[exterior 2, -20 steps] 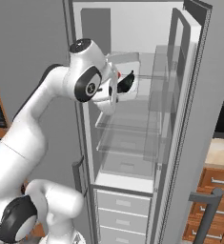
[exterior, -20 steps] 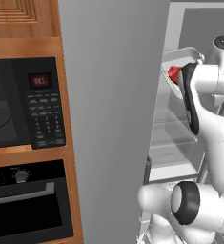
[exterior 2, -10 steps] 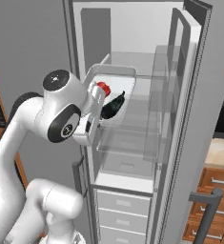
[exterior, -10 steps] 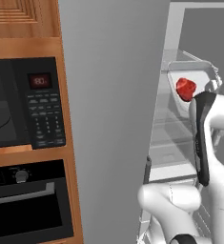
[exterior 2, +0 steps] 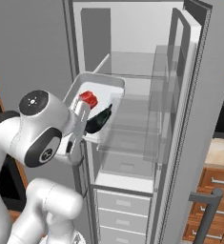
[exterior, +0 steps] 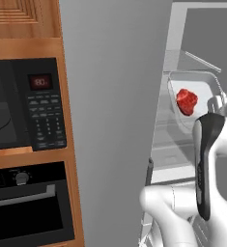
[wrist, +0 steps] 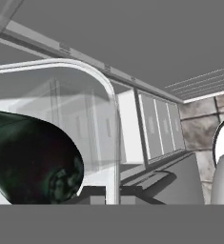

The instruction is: Place the tupperware containing the steak and eggplant meal in the microwave. Close the microwave door and press the start button to reheat the meal.

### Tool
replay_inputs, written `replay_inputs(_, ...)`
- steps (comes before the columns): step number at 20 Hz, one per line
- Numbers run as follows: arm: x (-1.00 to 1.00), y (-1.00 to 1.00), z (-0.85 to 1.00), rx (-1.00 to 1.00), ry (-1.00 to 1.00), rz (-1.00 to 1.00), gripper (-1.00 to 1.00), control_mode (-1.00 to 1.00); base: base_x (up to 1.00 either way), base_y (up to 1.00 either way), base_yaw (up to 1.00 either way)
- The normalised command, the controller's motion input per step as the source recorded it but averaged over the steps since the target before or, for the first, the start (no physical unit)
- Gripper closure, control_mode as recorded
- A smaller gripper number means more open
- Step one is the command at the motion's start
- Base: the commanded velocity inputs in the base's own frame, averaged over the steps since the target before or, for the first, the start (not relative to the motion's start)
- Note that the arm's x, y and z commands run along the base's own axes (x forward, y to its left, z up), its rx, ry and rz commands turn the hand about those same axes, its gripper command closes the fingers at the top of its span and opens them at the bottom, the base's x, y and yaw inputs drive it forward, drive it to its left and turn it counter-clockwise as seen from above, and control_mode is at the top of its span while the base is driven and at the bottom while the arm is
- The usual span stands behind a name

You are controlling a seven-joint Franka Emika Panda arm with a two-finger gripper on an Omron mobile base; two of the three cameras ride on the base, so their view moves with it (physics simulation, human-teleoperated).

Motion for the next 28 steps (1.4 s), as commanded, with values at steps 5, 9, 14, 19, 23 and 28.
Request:
replay_inputs(5,0.00,0.13,0.00,0.00,0.00,0.00,1.00,-1.00,0.00,0.00,0.00)
replay_inputs(9,0.00,0.00,0.00,0.00,0.00,0.00,1.00,1.00,-0.03,0.00,0.00)
replay_inputs(14,0.00,0.00,0.00,0.00,0.00,0.00,1.00,1.00,-0.60,0.05,0.04)
replay_inputs(19,0.00,0.00,0.00,0.00,0.00,0.00,1.00,1.00,-0.65,0.24,0.14)
replay_inputs(23,0.00,0.00,0.00,0.00,0.00,0.00,1.00,1.00,-0.28,0.44,0.28)
replay_inputs(28,0.00,0.00,0.00,0.00,0.00,0.00,1.00,1.00,-0.02,0.55,0.44)
